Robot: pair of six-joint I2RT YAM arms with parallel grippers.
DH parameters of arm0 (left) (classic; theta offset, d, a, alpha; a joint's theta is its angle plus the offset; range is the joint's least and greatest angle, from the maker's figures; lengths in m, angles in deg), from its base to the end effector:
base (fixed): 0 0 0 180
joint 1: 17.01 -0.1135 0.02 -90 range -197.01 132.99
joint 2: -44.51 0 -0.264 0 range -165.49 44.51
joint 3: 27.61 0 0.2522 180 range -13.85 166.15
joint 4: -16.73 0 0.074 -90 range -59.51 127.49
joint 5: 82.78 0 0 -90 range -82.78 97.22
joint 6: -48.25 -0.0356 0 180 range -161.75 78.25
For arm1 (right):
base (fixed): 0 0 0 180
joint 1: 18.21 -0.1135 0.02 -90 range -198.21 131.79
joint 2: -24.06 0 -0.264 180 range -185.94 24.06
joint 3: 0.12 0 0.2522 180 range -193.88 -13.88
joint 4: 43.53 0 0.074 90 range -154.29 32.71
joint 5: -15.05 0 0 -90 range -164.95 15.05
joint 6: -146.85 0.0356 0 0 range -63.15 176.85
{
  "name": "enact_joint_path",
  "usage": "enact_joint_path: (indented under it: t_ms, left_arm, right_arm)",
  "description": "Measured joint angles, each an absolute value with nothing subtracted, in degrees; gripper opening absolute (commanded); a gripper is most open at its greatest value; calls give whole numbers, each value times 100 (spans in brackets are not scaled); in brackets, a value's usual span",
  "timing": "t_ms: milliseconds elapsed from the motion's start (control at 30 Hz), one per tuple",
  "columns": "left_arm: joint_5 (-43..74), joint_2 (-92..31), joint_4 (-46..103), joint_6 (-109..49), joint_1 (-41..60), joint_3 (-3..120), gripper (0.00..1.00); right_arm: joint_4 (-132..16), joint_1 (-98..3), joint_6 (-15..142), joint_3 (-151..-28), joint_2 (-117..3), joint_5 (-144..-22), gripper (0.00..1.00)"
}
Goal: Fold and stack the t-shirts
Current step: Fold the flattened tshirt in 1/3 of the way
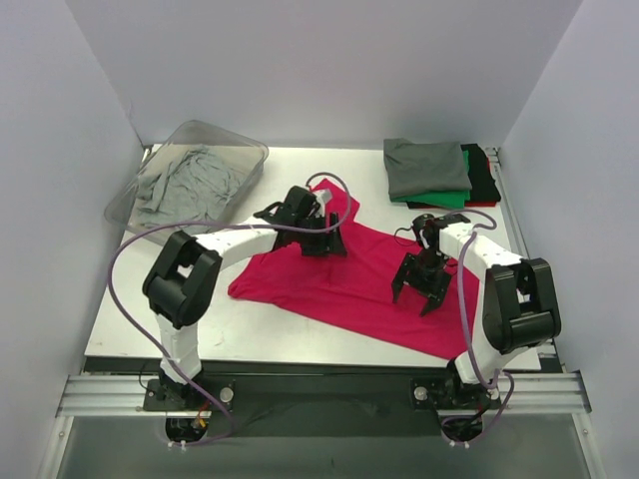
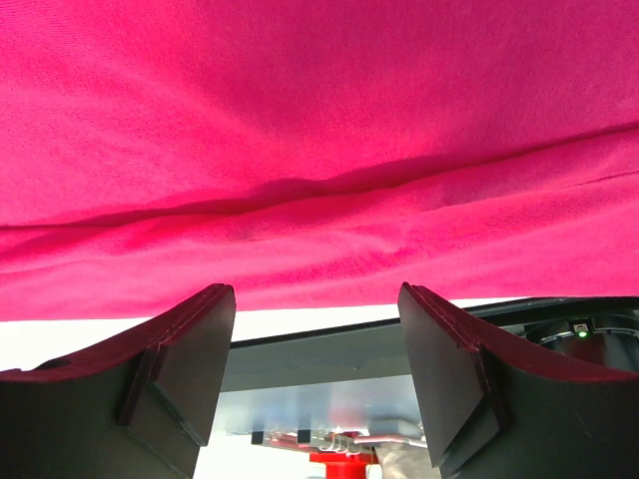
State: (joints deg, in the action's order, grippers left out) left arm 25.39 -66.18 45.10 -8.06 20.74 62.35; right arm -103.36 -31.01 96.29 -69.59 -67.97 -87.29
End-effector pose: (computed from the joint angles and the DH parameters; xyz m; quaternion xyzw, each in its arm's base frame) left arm 0.3251 -0.2658 0.1897 0.0879 0.9227 -0.3215 0.1937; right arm 0.2681 0.0687 0.1728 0.2216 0.9670 0.1253 0.0120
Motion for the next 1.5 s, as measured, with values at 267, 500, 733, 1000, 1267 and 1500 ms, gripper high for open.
enact_joint_path:
  t_ms: [267,500,733,1000,1267,1500]
  left_arm:
    - [3272,-6127,3332,-150,1111,5321,73]
    - [3116,-6048,3426,-451,842,5094,73]
    - [2714,-5958,3660,-740,844,4611,74]
    - [2321,-5582,3616,-880,850,4119,75]
    - [1980,-4885,3596,-910,850,3361,75]
    - [1982,-4269,3627,-821,973,2747,76]
  right_arm:
    - [-10334,-3101,9629,-6959,-6795,-8724,68]
    - [-10336,-3094,9627,-6965,-6795,-8709,68]
    - [-10251,-3015,9574,-7042,-6957,-8561,68]
    - [-9990,-2930,9494,-7044,-7593,-8438,68]
    - [-10001,-2867,9317,-7147,-7831,-8528,68]
    - [-10159,-2862,9148,-7350,-8045,-8563,68]
